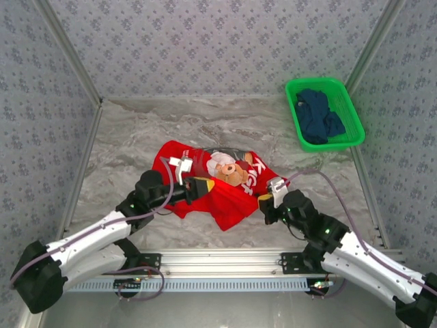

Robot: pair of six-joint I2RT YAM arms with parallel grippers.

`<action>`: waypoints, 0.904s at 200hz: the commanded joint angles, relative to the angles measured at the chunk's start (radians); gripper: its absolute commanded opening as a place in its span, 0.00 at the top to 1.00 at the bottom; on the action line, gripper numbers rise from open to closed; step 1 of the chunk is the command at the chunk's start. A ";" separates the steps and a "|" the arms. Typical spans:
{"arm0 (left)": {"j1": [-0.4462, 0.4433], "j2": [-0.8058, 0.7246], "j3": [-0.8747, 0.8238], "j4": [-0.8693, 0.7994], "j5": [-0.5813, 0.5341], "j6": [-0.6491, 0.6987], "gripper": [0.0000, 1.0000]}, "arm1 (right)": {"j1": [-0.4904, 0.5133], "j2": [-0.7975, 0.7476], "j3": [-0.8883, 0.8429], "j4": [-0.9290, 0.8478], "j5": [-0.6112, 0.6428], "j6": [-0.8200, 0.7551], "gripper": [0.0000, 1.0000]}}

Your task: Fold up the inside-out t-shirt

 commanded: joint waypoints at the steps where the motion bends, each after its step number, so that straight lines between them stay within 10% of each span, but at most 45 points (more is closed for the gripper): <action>1: 0.041 -0.066 0.040 0.023 -0.042 -0.045 1.00 | 0.010 -0.031 -0.029 -0.038 0.120 -0.018 1.00; 73: -0.134 0.124 0.162 -0.347 0.030 0.384 1.00 | -0.040 0.004 0.095 -0.209 0.235 0.156 1.00; 84: -0.182 0.208 0.199 -0.358 0.050 0.407 1.00 | -0.082 0.060 0.152 -0.314 0.262 0.215 0.83; 112: -0.214 0.354 0.353 -0.510 0.093 0.494 0.63 | -0.160 0.249 0.288 -0.374 0.289 0.170 0.65; 146: -0.068 0.280 0.371 -0.487 0.034 0.445 0.47 | -0.288 0.490 0.355 -0.094 0.153 0.073 0.58; 181: 0.146 0.321 0.399 -0.587 -0.426 0.267 0.33 | -0.371 0.904 0.548 0.102 -0.054 0.062 0.42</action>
